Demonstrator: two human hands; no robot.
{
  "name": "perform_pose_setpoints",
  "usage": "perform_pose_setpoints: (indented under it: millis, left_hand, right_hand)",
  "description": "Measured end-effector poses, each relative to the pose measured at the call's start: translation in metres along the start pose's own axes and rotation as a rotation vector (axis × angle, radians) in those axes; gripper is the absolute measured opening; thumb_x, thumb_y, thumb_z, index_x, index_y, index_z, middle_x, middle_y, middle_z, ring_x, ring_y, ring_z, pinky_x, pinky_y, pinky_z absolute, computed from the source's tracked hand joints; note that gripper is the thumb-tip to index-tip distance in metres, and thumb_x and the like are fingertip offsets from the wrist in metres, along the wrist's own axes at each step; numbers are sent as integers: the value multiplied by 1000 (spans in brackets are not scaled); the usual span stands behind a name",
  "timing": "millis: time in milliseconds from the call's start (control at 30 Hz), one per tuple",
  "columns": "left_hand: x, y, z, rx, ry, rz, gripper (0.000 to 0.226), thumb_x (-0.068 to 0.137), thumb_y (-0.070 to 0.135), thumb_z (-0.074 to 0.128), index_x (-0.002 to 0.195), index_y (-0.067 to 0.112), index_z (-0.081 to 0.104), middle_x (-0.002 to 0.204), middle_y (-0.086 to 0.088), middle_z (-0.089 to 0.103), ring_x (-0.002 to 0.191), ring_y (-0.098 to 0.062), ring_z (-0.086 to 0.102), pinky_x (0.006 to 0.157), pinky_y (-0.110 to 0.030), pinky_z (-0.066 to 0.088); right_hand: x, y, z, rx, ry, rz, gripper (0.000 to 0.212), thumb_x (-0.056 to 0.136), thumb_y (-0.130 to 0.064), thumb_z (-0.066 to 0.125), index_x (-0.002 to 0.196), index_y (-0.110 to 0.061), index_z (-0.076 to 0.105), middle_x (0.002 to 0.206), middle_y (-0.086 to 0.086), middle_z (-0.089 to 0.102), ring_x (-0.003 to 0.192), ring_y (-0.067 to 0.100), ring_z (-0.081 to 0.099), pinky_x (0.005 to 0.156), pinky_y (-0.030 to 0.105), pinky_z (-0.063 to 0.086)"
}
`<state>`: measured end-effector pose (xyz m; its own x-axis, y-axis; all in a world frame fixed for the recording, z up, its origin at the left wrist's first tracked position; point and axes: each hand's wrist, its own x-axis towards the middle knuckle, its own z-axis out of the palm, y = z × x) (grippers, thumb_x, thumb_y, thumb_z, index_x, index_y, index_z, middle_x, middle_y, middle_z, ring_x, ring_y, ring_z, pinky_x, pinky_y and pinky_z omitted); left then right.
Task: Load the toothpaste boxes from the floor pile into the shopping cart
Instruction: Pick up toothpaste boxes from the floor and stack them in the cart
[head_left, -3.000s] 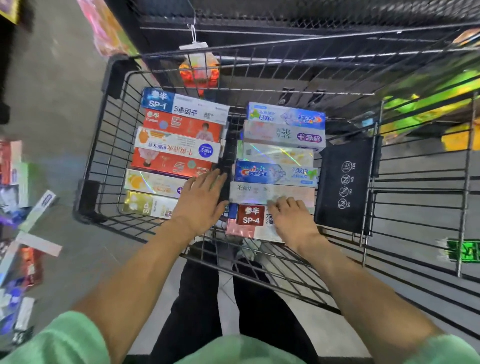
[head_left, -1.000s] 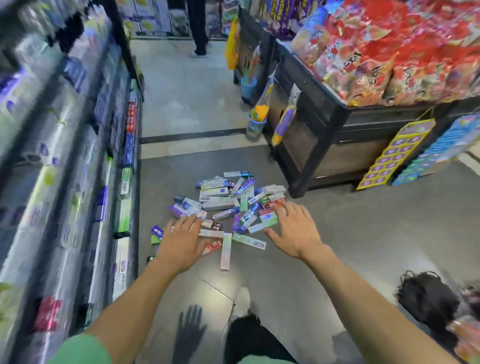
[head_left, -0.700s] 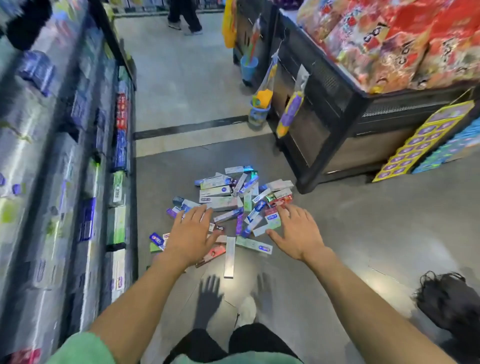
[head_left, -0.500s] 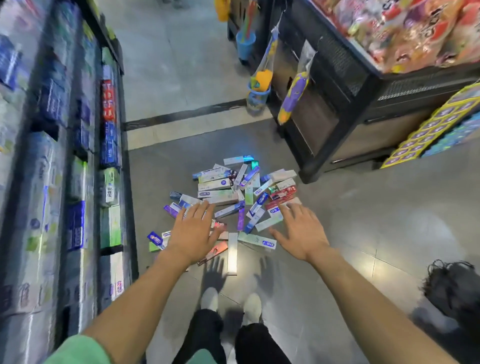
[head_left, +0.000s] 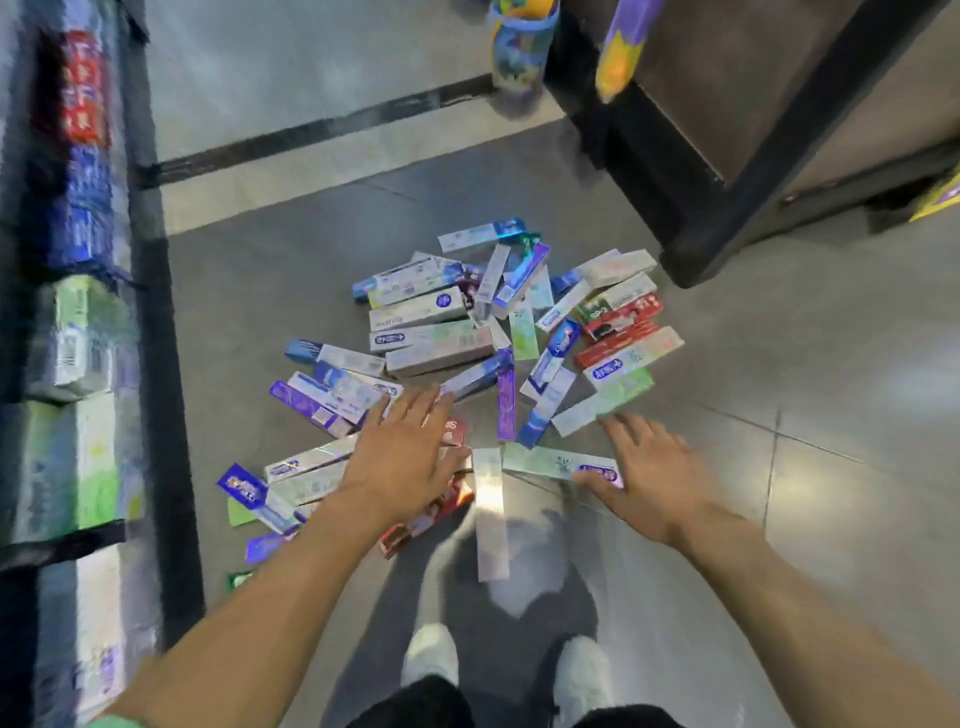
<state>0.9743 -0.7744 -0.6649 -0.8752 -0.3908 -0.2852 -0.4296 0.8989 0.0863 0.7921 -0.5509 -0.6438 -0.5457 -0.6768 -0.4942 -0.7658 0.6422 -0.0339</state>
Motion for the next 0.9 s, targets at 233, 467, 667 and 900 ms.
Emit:
perform_pose_setpoints:
  millis: [233, 467, 667, 900]
  left_hand:
    - [75, -29, 189, 63, 32, 35, 80, 92, 61, 20, 146, 10, 49, 150, -12, 51, 135, -32, 50, 111, -52, 38]
    - [123, -42, 289, 92, 116, 57, 78, 94, 63, 23, 148, 12, 46, 152, -11, 49, 137, -31, 48, 112, -50, 38]
    - [113, -47, 305, 72, 86, 29, 81, 94, 66, 19, 151, 13, 41, 155, -11, 44, 140, -31, 43, 115, -50, 34]
    - [103, -33, 329, -21, 93, 10, 71, 101, 62, 37, 156, 17, 33, 162, -5, 34, 148, -24, 31, 122, -43, 20]
  right_hand:
    - [115, 20, 171, -19, 76, 3, 79, 94, -71, 37, 157, -23, 25, 159, 5, 33, 145, 26, 33, 114, 34, 28]
    - [184, 33, 264, -39, 155, -11, 75, 90, -74, 45, 145, -22, 40, 140, 5, 49, 128, 29, 48, 102, 39, 38]
    - [192, 48, 290, 56, 23, 49, 87, 80, -79, 53, 145, -25, 35, 135, 7, 50, 126, 30, 49, 101, 38, 38]
    - [192, 31, 321, 80, -1, 70, 66, 83, -66, 60, 128, -20, 42, 125, 8, 49, 118, 32, 48, 93, 41, 44]
